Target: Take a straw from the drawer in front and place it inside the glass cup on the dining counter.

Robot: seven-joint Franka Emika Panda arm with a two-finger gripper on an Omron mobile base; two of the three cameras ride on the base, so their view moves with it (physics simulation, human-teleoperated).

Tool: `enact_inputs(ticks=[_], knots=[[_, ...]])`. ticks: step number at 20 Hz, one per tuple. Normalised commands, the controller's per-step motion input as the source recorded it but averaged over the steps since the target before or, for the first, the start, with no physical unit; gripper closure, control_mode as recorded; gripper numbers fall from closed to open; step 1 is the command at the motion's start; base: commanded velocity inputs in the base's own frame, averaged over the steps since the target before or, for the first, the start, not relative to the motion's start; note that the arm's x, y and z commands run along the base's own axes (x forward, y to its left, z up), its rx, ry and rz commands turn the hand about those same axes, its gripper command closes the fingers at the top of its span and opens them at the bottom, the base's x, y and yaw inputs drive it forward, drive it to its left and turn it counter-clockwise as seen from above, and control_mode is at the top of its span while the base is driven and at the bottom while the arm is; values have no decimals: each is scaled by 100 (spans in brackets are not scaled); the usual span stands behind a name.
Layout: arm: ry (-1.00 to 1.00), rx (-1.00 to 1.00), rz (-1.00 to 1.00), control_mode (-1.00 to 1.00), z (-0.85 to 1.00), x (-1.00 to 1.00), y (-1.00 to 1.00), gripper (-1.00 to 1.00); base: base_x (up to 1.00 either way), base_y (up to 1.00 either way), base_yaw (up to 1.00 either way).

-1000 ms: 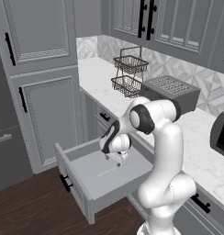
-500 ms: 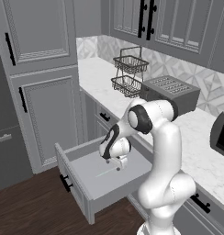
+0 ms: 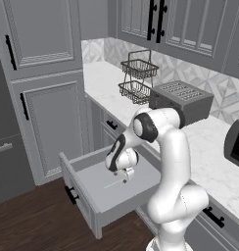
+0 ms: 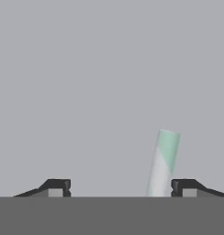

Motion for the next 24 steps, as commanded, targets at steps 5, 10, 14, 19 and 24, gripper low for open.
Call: enact_inputs(ticks=[5,10,14,19,24], knots=[[0,0,-1,-100,-42,7,0,-100,0,0,0],[0,0,-2,-100,-50,-36,0,-100,0,0,0],[0,0,-2,-100,-67,-66,0,-100,0,0,0],[0,0,-4,-100,-84,-33,0,-100,0,0,0],[1,0,-7,-100,-85,-15,0,-100,0,0,0]])
